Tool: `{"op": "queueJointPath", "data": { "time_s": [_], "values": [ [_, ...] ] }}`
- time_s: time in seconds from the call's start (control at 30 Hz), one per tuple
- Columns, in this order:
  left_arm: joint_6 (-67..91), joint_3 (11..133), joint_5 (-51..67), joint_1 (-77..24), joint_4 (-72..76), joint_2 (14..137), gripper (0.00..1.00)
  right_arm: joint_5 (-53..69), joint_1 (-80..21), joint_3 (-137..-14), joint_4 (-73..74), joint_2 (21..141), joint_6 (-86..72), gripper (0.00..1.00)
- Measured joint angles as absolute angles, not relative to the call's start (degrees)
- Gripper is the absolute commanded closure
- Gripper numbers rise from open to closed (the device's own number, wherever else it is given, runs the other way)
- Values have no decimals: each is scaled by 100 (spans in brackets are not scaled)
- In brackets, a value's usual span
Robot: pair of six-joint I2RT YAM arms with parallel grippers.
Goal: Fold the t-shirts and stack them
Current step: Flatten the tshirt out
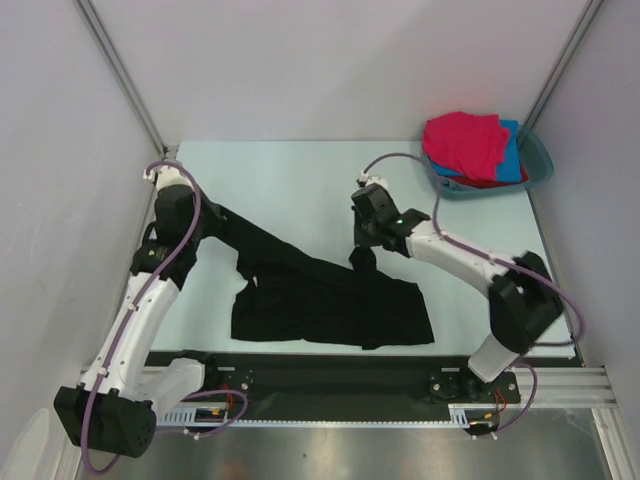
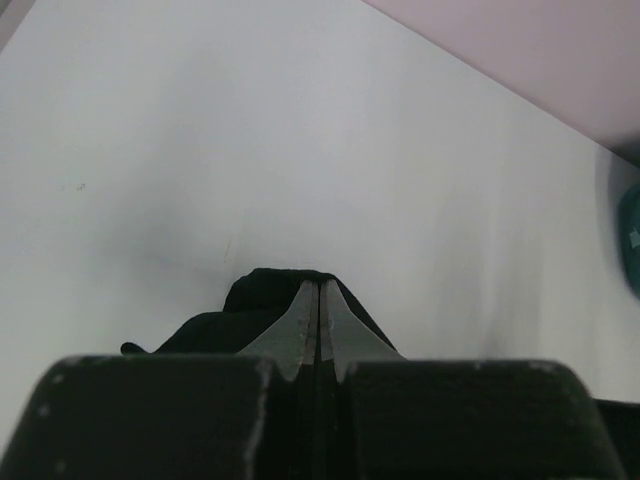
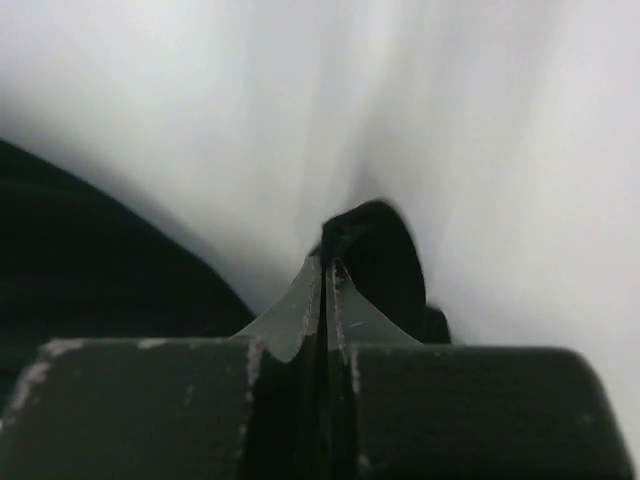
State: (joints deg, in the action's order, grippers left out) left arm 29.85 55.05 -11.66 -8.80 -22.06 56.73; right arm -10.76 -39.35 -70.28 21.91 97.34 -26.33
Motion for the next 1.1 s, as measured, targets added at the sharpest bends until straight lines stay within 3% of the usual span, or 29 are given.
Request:
{"op": "queueJointPath", "data": {
  "time_s": [0.4,1.1],
  "values": [
    [2934,6119,-1160,-880,-2871,5262,100,-2818,-4018,-7363,3527,6160,-2484,100],
    [2720,8248,-1260,-880,-5299,3658,100,-4344,-4790,-7795,6351,4066,-3691,100]
  ]
}}
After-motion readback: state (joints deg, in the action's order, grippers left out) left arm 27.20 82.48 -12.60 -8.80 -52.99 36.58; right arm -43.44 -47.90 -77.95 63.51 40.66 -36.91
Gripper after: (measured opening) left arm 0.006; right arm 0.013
